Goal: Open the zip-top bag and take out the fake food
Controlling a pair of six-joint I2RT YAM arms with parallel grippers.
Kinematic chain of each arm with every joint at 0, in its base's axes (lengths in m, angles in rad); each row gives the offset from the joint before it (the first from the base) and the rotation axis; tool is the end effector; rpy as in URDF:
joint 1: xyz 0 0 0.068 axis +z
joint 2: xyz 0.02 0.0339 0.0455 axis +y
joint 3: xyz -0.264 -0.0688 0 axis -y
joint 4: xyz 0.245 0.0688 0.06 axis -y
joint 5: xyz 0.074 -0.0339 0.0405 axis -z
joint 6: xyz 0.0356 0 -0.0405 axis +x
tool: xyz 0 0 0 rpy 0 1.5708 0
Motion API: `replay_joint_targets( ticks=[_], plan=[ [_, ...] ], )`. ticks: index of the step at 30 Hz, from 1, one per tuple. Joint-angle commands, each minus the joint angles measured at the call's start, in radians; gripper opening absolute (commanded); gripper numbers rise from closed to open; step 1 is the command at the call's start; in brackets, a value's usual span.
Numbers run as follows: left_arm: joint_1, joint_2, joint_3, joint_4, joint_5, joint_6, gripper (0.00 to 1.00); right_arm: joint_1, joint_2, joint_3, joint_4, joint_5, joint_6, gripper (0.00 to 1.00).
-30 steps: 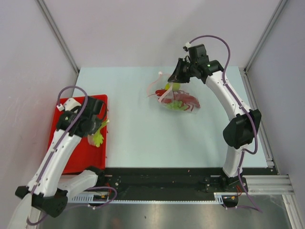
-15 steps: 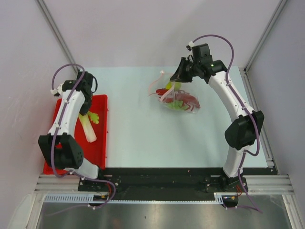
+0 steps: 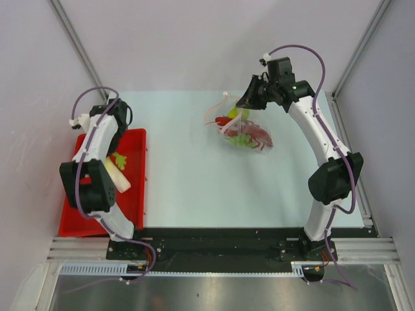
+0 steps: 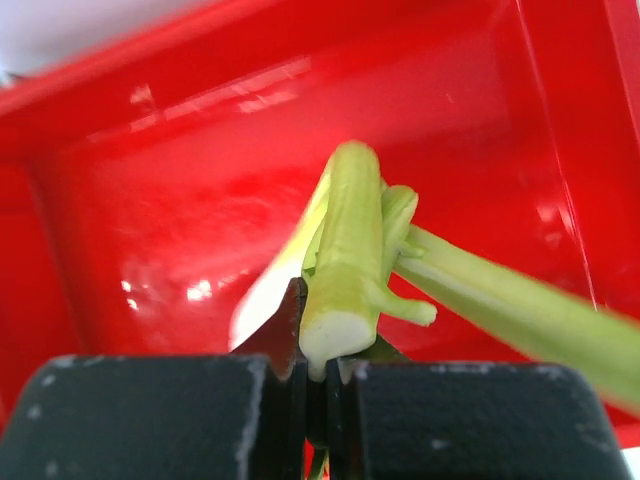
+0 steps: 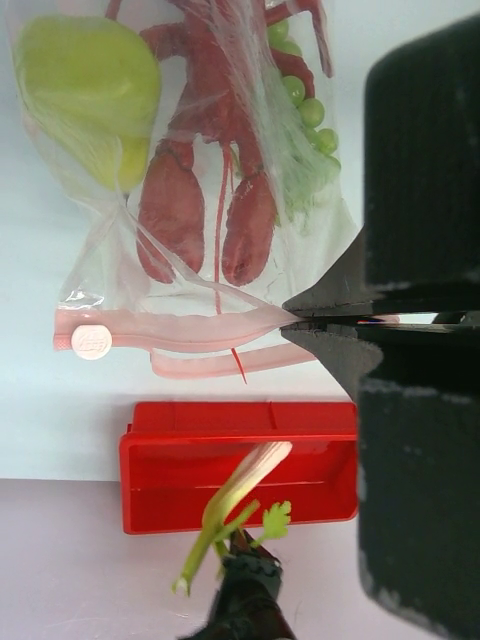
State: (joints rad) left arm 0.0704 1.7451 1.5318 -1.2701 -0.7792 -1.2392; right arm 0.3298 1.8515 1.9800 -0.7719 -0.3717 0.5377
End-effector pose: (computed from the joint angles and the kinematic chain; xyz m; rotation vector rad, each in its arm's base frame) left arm 0.3240 0.0479 0.2813 -1.5739 1.9754 0.8039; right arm 0.3877 0.1464 0.3938 0.0236 2.3097 0.8757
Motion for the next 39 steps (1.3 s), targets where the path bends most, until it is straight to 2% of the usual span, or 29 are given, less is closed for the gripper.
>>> replay_joint_targets(
  ticks=[1, 7, 11, 16, 24, 30, 37, 39],
  plan=[
    [0.0, -0.261, -0.082, -0.198, -0.129, 0.001, 0.0, -0.002, -0.043, 0.029, 0.051, -0.01, -0.005, 0.0],
    [0.006, -0.45, -0.162, -0.199, -0.115, 0.08, 0.0, 0.005, -0.015, 0.029, 0.057, -0.047, 0.01, 0.0],
    [0.046, -0.533, -0.202, -0.198, -0.052, 0.141, 0.0, 0.021, 0.003, 0.046, 0.063, -0.061, 0.018, 0.0],
    [0.046, -0.647, -0.185, -0.199, 0.017, 0.24, 0.0, 0.037, 0.009, 0.036, 0.066, -0.064, 0.018, 0.0],
    [0.072, -0.76, -0.055, -0.199, 0.064, 0.455, 0.0, 0.037, 0.011, 0.036, 0.068, -0.065, 0.018, 0.0],
    [0.086, -0.857, -0.149, -0.199, 0.147, 0.477, 0.0, 0.035, 0.009, 0.023, 0.072, -0.064, 0.016, 0.0],
    [0.134, -0.894, -0.305, -0.199, 0.107, 0.431, 0.0, 0.026, 0.003, 0.019, 0.071, -0.065, 0.015, 0.0],
    [0.144, -0.886, -0.325, -0.199, 0.057, 0.426, 0.0, 0.023, 0.0, 0.022, 0.072, -0.067, 0.016, 0.0]
  ],
)
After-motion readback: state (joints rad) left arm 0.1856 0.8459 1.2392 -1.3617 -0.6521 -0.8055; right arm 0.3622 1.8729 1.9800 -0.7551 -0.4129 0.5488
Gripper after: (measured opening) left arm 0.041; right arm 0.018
